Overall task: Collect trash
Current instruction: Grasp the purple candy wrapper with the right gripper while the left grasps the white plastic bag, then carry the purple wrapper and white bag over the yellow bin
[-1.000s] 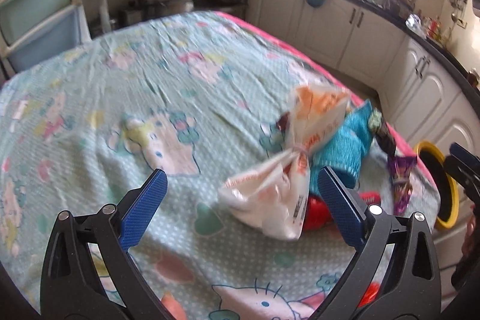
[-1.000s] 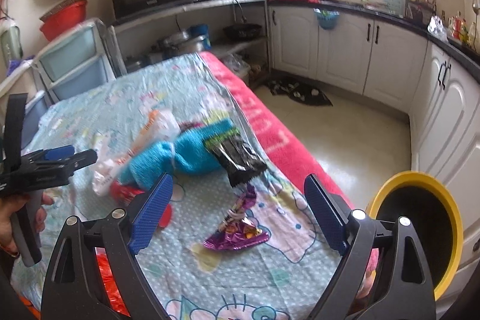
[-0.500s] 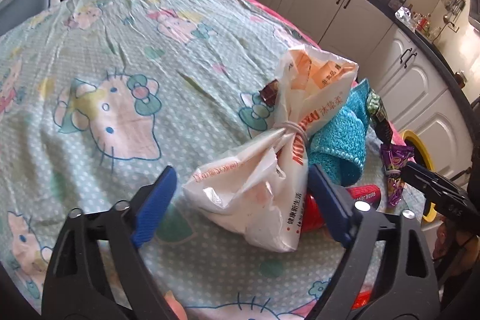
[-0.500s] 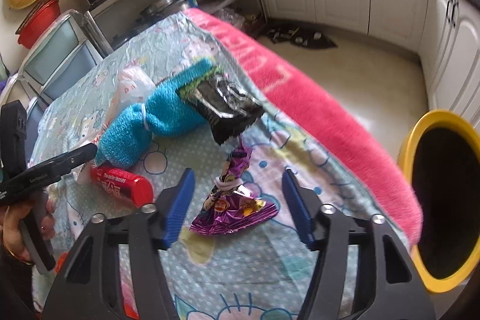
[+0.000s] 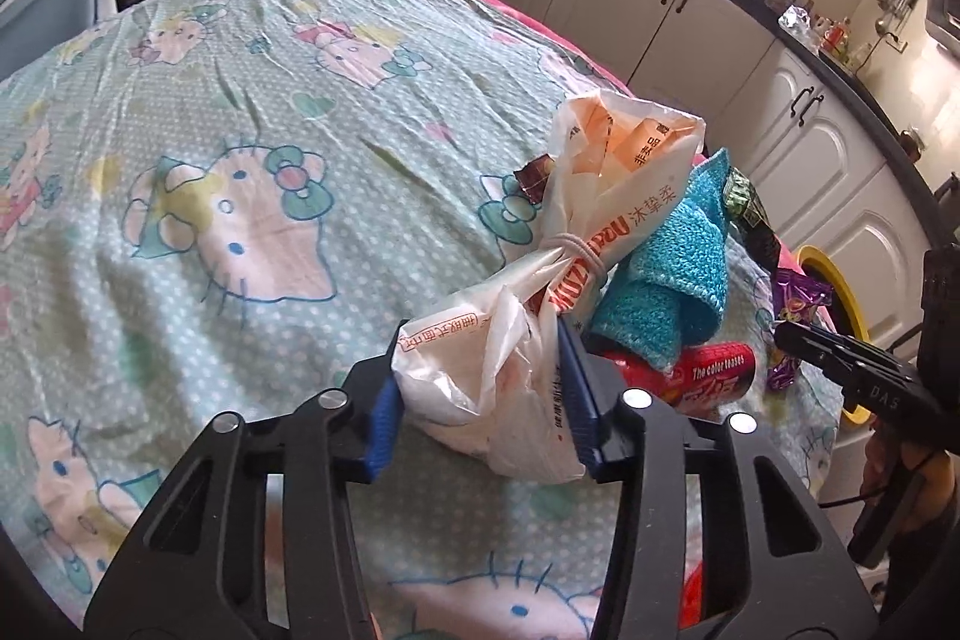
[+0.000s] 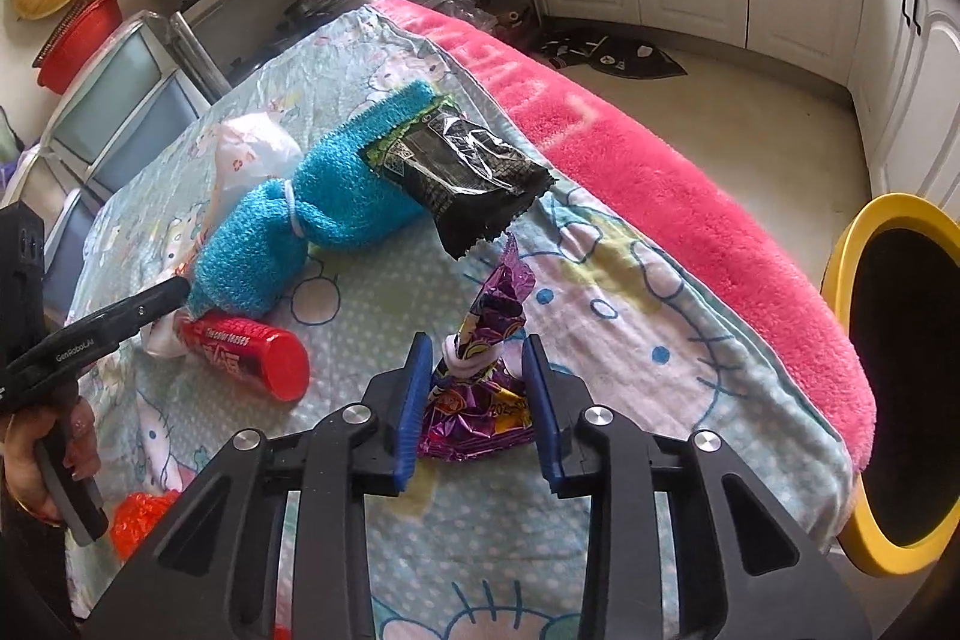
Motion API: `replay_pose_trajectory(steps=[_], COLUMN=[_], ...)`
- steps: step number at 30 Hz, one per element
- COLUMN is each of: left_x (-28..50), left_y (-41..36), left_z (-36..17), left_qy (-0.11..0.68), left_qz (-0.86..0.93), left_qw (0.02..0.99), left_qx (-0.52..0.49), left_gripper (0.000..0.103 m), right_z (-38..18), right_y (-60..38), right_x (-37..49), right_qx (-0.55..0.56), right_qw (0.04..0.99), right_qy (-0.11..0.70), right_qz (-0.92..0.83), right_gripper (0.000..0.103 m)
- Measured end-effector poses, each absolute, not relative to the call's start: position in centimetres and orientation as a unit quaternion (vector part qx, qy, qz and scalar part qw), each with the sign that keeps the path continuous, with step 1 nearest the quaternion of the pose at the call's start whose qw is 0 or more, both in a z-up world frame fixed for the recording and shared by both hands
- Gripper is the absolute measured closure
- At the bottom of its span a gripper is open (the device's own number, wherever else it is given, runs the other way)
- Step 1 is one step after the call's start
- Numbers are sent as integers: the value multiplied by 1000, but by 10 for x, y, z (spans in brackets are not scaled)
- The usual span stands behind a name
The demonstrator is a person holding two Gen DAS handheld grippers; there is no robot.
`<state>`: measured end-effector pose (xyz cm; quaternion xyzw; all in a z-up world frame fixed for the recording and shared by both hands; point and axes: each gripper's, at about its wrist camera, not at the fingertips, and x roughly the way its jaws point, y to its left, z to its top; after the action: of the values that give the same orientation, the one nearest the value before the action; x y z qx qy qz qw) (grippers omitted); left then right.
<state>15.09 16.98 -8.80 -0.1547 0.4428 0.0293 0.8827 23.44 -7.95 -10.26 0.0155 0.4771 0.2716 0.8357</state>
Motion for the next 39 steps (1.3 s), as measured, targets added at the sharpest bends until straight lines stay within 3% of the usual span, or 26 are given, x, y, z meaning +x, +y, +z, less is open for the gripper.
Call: replay_pose_trajectory(steps=[15, 28, 39], left_x=[111, 132, 157], left_y=[170, 83, 15], left_z=[-23, 26, 35], left_qy=[375, 324, 314], left_qz=[50, -24, -83], left_qw=[912, 936, 939], left_qx=[-160, -134, -116], left_gripper=[69, 69, 69], right_z=[-70, -24, -3], right_y=[-97, -149, -205], right_x=[208, 193, 192], right_qx=[12, 32, 56], right_qw=[849, 881, 908], right_qy=[435, 381, 349], right_qz=[301, 279, 223], right_gripper=[75, 75, 75])
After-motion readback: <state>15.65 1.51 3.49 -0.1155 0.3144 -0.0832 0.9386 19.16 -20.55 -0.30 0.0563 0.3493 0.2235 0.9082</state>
